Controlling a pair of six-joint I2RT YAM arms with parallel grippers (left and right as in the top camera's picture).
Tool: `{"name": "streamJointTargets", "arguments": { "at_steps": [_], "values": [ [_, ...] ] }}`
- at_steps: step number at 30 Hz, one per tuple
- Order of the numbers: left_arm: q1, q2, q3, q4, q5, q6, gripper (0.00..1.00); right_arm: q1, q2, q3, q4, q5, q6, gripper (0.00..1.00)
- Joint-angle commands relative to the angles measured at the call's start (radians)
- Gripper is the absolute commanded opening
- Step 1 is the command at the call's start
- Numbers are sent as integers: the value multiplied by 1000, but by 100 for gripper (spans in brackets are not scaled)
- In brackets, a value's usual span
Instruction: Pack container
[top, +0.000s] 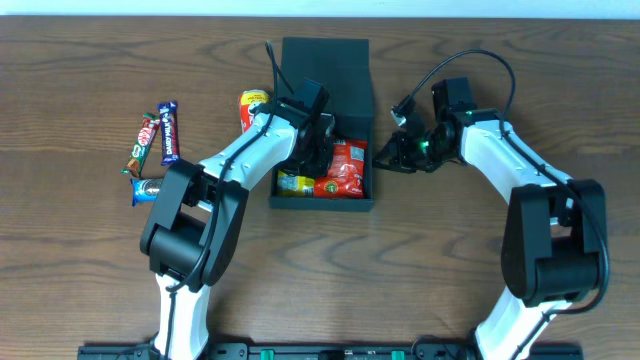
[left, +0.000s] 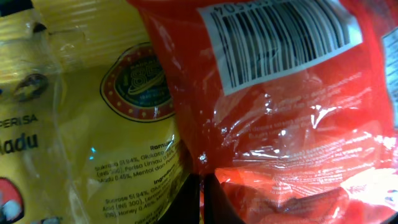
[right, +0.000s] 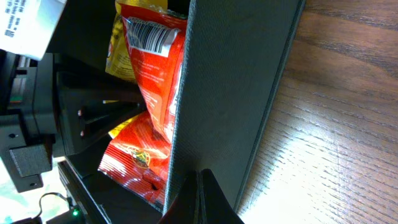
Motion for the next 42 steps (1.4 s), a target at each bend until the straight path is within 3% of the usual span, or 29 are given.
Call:
{"name": "streamJointTargets", "arguments": {
  "at_steps": [1, 11, 23, 30, 36, 42],
  "values": [
    [0, 21, 19, 3, 34, -8, 6, 11, 7, -2, 5, -27, 12, 1],
    [-53, 21, 19, 17, 74, -30, 6, 11, 7, -2, 6, -27, 11, 1],
    [-29, -26, 54, -3, 58, -26, 6, 9, 6, -2, 6, 18, 11, 1],
    [-18, -180, 192, -80, -135, 21, 6, -15, -10, 19, 6, 31, 11, 1],
    [17, -313, 233, -62, -429, 20, 6, -41, -87, 56, 6, 92, 11, 1],
    [124, -289, 232, -137, -446, -55, 6, -44, -212, 62, 6, 225, 11, 3]
  ]
}}
